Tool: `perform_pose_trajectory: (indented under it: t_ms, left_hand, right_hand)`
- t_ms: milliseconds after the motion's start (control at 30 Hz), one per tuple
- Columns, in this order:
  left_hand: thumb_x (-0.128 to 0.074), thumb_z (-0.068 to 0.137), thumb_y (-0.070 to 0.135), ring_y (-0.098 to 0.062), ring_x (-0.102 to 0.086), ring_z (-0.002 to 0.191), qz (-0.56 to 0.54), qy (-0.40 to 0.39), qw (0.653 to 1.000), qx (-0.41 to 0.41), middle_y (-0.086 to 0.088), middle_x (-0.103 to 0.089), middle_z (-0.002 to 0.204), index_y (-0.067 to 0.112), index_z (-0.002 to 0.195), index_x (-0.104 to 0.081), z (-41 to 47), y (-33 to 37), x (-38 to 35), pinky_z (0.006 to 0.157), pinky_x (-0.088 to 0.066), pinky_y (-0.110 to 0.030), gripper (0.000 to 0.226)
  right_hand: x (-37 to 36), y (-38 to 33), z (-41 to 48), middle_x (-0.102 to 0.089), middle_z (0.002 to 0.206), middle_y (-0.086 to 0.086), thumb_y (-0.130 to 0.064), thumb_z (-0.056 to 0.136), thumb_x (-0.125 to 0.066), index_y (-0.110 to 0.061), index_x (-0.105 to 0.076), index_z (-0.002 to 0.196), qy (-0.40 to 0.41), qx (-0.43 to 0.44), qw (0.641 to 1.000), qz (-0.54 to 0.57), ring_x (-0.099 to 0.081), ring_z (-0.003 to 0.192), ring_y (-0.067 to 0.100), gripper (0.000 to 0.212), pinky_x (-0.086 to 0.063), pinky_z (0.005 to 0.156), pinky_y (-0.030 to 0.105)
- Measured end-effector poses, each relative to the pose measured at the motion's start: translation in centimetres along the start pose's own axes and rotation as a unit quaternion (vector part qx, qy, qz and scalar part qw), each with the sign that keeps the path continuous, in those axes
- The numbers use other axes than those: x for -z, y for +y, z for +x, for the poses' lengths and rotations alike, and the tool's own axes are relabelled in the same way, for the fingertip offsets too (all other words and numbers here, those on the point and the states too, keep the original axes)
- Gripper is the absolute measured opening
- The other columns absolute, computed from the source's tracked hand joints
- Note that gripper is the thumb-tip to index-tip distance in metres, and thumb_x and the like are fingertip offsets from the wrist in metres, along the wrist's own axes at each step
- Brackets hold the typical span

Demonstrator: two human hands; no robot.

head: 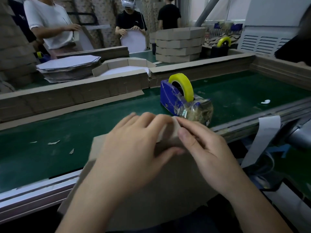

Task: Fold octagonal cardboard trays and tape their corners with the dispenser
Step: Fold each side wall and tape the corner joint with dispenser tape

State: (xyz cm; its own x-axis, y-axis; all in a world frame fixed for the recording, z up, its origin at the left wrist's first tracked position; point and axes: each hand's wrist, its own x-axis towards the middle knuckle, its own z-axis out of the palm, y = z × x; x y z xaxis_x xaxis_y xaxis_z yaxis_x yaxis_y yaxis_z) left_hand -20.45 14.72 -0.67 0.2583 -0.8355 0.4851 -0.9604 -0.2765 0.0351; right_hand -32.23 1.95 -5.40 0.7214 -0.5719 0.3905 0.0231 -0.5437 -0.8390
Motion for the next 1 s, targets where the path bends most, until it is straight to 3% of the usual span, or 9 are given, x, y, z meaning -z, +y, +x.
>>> perform_pose_trajectory:
  t_ms: [133, 233, 300, 400, 500, 600, 700, 800, 1000]
  left_hand:
    - [-0.042, 0.082, 0.069, -0.009, -0.062, 0.086, -0.032, -0.001, 0.999, -0.019, 0.017, -0.062, 0.101, 0.045, 0.121, -0.057, 0.0, 1.5, 0.6, 0.052, -0.043, -0.025, 0.048]
    - [-0.045, 0.081, 0.067, -0.007, -0.061, 0.083, -0.049, 0.031, 0.998, -0.023, 0.018, -0.064, 0.100, 0.042, 0.115, -0.064, -0.9, 1.1, 1.2, 0.047, -0.043, -0.022, 0.046]
    - [-0.049, 0.080, 0.065, -0.010, -0.064, 0.085, -0.078, 0.048, 0.996, -0.023, 0.017, -0.064, 0.103, 0.040, 0.114, -0.066, -1.6, 0.7, 1.4, 0.051, -0.052, -0.032, 0.046]
    - [-0.053, 0.080, 0.062, -0.013, -0.066, 0.088, -0.097, 0.075, 0.992, -0.005, 0.016, -0.064, 0.105, 0.037, 0.114, -0.068, -2.5, -0.1, 1.5, 0.060, -0.055, -0.038, 0.045]
    - [-0.059, 0.080, 0.062, -0.013, -0.065, 0.097, -0.137, 0.092, 0.986, 0.018, 0.017, -0.063, 0.111, 0.040, 0.117, -0.065, -3.4, -1.6, 1.4, 0.068, -0.055, -0.041, 0.043]
    - [-0.063, 0.080, 0.059, -0.005, -0.059, 0.112, -0.182, 0.080, 0.980, 0.031, 0.023, -0.058, 0.123, 0.044, 0.123, -0.058, -4.3, -3.1, 1.0, 0.085, -0.049, -0.031, 0.046]
    - [-0.066, 0.081, 0.053, -0.001, -0.056, 0.117, -0.213, 0.085, 0.973, 0.034, 0.024, -0.056, 0.128, 0.040, 0.126, -0.057, -4.8, -3.7, 0.6, 0.091, -0.043, -0.014, 0.048]
    - [-0.066, 0.082, 0.050, -0.001, -0.055, 0.118, -0.251, 0.102, 0.962, 0.036, 0.022, -0.057, 0.128, 0.037, 0.126, -0.059, -5.3, -3.8, 0.3, 0.093, -0.039, -0.006, 0.046]
    - [-0.064, 0.079, 0.050, -0.006, -0.060, 0.111, -0.318, 0.168, 0.930, 0.073, 0.010, -0.065, 0.116, 0.024, 0.116, -0.065, -6.3, -2.7, -1.1, 0.089, -0.040, -0.009, 0.046]
  right_hand:
    - [3.5, -0.6, 1.8, -0.068, 0.102, -0.014, -0.057, 0.093, -0.037, -0.032, -0.064, 0.104, -0.137, -0.055, 0.989, 0.025, -0.061, 0.100, -0.002, 0.037, -0.043, 0.083, 0.010]
    - [5.5, -0.7, 3.5, -0.071, 0.104, -0.015, -0.058, 0.089, -0.035, -0.029, -0.068, 0.105, -0.286, -0.138, 0.948, 0.006, -0.063, 0.099, -0.004, 0.046, -0.043, 0.081, 0.005]
    - [5.7, -0.5, 4.1, -0.070, 0.105, -0.008, -0.052, 0.094, -0.045, -0.022, -0.067, 0.107, -0.342, -0.141, 0.929, -0.027, -0.063, 0.099, 0.003, 0.040, -0.045, 0.085, 0.011]
    - [6.1, -0.3, 4.5, -0.069, 0.096, 0.000, -0.039, 0.081, -0.058, -0.016, -0.068, 0.101, -0.309, -0.089, 0.945, -0.056, -0.064, 0.089, 0.011, 0.032, -0.046, 0.079, 0.020]
    - [6.9, -0.8, 4.9, -0.068, 0.086, -0.001, -0.035, 0.078, -0.062, -0.019, -0.069, 0.090, -0.242, -0.040, 0.969, -0.025, -0.062, 0.080, 0.009, 0.022, -0.045, 0.070, 0.016]
    - [7.4, -1.3, 5.1, -0.066, 0.085, 0.012, -0.038, 0.076, -0.068, -0.017, -0.071, 0.088, -0.215, 0.019, 0.976, -0.007, -0.061, 0.077, 0.022, 0.025, -0.043, 0.068, 0.021]
    - [7.7, -1.9, 5.1, -0.072, 0.090, 0.002, -0.049, 0.071, -0.066, -0.025, -0.075, 0.095, -0.205, 0.042, 0.978, -0.008, -0.067, 0.084, 0.013, 0.035, -0.048, 0.072, 0.018]
    - [7.8, -2.4, 4.8, -0.071, 0.095, -0.011, -0.043, 0.076, -0.071, -0.030, -0.075, 0.103, -0.194, 0.057, 0.979, -0.027, -0.066, 0.092, 0.008, 0.030, -0.046, 0.074, 0.013]
    - [5.9, -1.9, 4.0, -0.065, 0.094, -0.014, -0.044, 0.078, -0.065, -0.030, -0.073, 0.110, -0.176, 0.060, 0.980, -0.068, -0.062, 0.093, 0.007, 0.035, -0.045, 0.076, 0.013]
